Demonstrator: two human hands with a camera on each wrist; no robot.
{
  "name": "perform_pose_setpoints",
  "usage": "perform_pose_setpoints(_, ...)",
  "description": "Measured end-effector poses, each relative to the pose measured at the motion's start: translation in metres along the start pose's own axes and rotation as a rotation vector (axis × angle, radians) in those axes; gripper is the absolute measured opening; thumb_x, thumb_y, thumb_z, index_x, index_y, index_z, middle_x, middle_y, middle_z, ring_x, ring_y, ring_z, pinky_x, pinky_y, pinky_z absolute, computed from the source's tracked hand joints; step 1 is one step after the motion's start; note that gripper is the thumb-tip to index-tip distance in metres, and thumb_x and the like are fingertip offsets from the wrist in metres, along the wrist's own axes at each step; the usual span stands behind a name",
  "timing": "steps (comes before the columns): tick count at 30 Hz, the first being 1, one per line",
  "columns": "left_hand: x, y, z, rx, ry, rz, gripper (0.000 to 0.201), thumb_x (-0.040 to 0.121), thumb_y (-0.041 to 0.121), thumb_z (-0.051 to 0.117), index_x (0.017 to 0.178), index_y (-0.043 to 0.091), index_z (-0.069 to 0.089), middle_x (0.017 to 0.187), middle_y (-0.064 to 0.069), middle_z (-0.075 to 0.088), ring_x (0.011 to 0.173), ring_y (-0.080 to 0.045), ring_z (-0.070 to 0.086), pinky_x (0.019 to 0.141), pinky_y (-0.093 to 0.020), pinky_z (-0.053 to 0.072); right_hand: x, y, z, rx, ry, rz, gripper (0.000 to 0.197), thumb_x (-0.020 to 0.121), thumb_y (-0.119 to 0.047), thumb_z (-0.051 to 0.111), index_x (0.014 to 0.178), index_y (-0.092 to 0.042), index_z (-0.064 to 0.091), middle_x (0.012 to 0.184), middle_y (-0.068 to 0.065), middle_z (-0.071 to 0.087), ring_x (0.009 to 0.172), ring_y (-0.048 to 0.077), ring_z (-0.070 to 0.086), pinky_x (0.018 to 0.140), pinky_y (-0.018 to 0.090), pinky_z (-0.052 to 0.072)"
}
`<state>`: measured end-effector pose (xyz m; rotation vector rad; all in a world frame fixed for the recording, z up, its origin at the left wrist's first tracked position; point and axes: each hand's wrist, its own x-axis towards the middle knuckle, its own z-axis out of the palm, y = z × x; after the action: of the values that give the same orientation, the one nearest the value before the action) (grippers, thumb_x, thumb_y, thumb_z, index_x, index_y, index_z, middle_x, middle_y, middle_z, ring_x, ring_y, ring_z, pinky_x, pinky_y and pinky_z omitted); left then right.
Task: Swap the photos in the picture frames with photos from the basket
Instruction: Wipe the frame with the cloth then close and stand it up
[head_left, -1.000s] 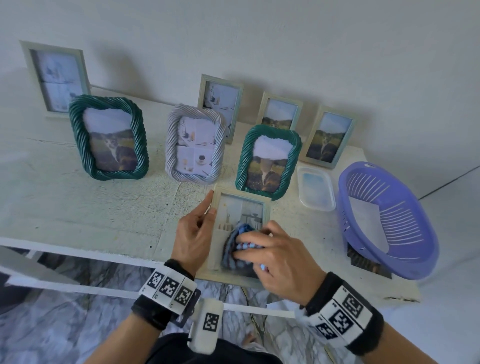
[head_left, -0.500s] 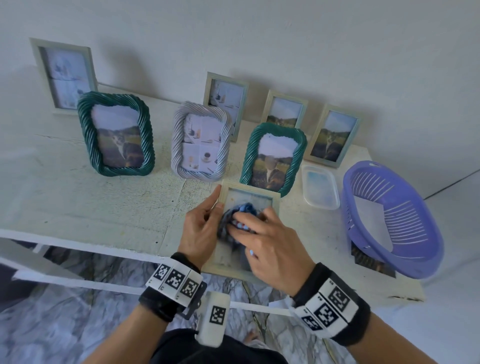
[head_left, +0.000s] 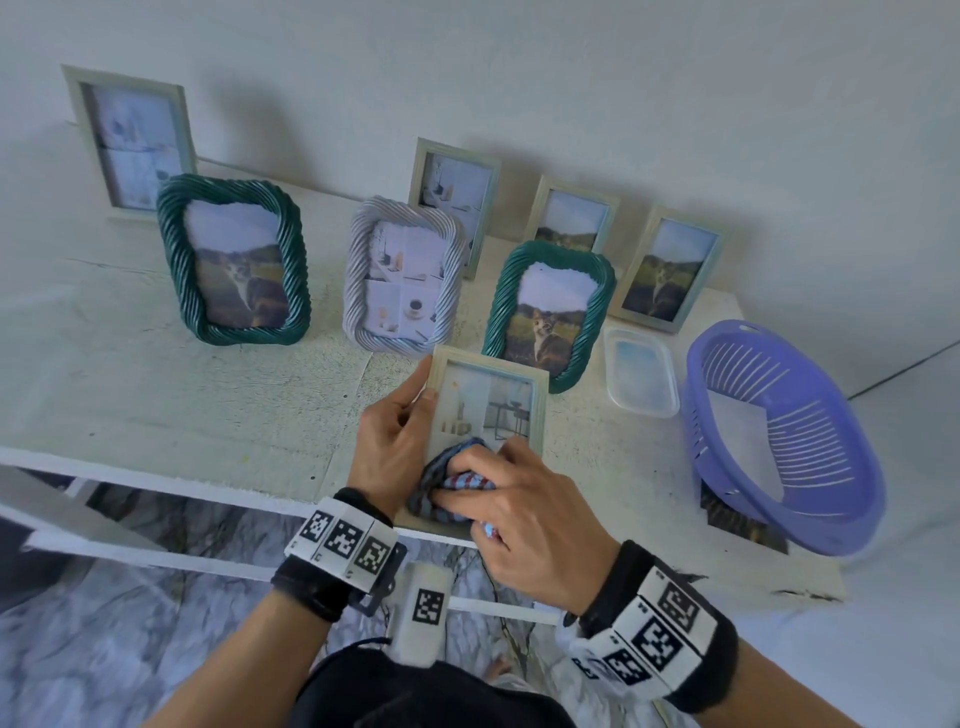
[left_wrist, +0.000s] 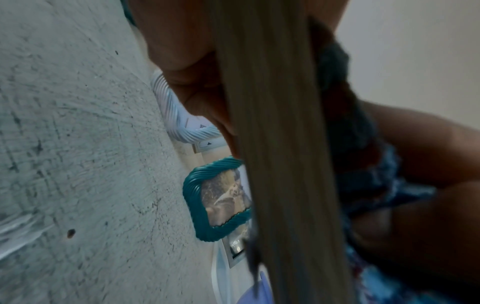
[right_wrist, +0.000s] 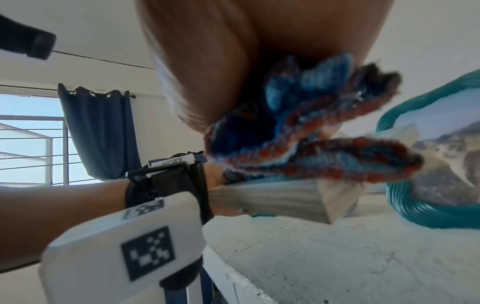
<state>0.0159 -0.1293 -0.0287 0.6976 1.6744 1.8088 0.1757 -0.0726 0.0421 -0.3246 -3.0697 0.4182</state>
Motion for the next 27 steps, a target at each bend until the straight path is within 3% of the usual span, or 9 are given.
perform_pose_setpoints(5,-0.005,-0.001,0.0,-0.018,-0.003,-0.006,0.036,0.1,0.014,0.051,0.132,0.029,0.051,0.092,0.006,0.075,0.084,-0.017,0.064,0.077,-0.037,0.056,-0.008,0.003,-0.005,-0.042,-0.037,-0.016,0.044,0.08,-0.024,0.034,0.103,-0.034,0.07,0.108,-0.013,0.053,0.086,0.016,0.041,0.04,0.027,0.041)
perform_pose_setpoints(7,-0.006,-0.002,-0.006,-0.031,-0.008,-0.032,0.038,0.101,0.009,0.047,0.133,0.03,0.05,0.092,0.002,0.074,0.083,-0.018,0.062,0.078,-0.04,0.054,-0.015,0.011,-0.009,-0.095,-0.059,-0.013,0.04,0.079,-0.022,0.038,0.099,-0.033,0.072,0.103,-0.012,0.054,0.084,0.016,0.04,0.037,0.024,0.034)
perform_pose_setpoints(11,-0.008,-0.003,-0.013,-0.043,-0.011,-0.043,0.039,0.102,0.011,0.047,0.139,0.023,0.049,0.093,-0.003,0.072,0.084,-0.022,0.06,0.079,-0.043,0.051,-0.027,0.027,-0.016,-0.185,-0.076,-0.036,0.033,0.073,-0.016,0.059,0.099,-0.033,0.073,0.103,-0.012,0.055,0.085,0.017,0.043,0.04,0.021,0.029)
perform_pose_setpoints(13,-0.008,-0.003,-0.011,-0.047,-0.007,-0.024,0.038,0.099,0.024,0.052,0.135,0.035,0.053,0.09,-0.008,0.067,0.081,-0.023,0.055,0.076,-0.044,0.048,-0.026,0.029,-0.016,-0.198,-0.062,-0.035,0.033,0.075,-0.017,0.055,0.098,-0.032,0.072,0.103,-0.012,0.057,0.084,0.018,0.044,0.04,0.022,0.029)
perform_pose_setpoints(15,-0.008,-0.002,-0.011,-0.05,-0.032,0.0,0.039,0.088,0.043,0.054,0.125,0.052,0.056,0.087,-0.01,0.062,0.077,-0.024,0.051,0.071,-0.043,0.044,-0.02,0.032,-0.016,-0.202,-0.029,-0.006,0.032,0.076,-0.018,0.055,0.099,-0.032,0.072,0.105,-0.011,0.058,0.084,0.019,0.043,0.039,0.024,0.034)
perform_pose_setpoints(17,-0.009,-0.001,-0.011,-0.039,-0.055,0.006,0.04,0.085,0.047,0.053,0.124,0.054,0.056,0.083,-0.012,0.062,0.072,-0.023,0.049,0.067,-0.041,0.043,-0.014,0.038,-0.015,-0.206,0.017,0.05,0.031,0.075,-0.016,0.063,0.101,-0.032,0.071,0.109,-0.011,0.058,0.086,0.018,0.042,0.04,0.026,0.041)
perform_pose_setpoints(20,-0.011,-0.001,-0.008,-0.031,-0.054,0.007,0.041,0.088,0.041,0.051,0.129,0.045,0.052,0.072,-0.011,0.06,0.063,-0.022,0.044,0.06,-0.036,0.041,-0.004,0.044,-0.015,-0.196,0.056,0.135,0.035,0.078,-0.015,0.064,0.109,-0.029,0.069,0.115,-0.01,0.058,0.09,0.019,0.043,0.044,0.027,0.044)
perform_pose_setpoints(24,-0.016,-0.001,-0.001,-0.037,-0.038,0.032,0.038,0.096,0.028,0.051,0.131,0.041,0.049,0.073,-0.01,0.062,0.064,-0.02,0.047,0.061,-0.035,0.043,0.01,0.042,-0.012,-0.136,0.081,0.211,0.038,0.084,-0.014,0.059,0.12,-0.024,0.064,0.124,-0.004,0.055,0.1,0.023,0.043,0.056,0.037,0.054)
perform_pose_setpoints(27,-0.015,0.002,0.002,0.022,-0.014,0.082,0.039,0.1,0.017,0.05,0.131,0.04,0.049,0.06,0.003,0.05,0.055,-0.014,0.037,0.052,-0.026,0.035,0.02,0.034,-0.01,-0.11,0.113,0.226,0.045,0.083,-0.013,0.058,0.127,-0.02,0.058,0.127,0.001,0.049,0.104,0.024,0.041,0.064,0.04,0.056)
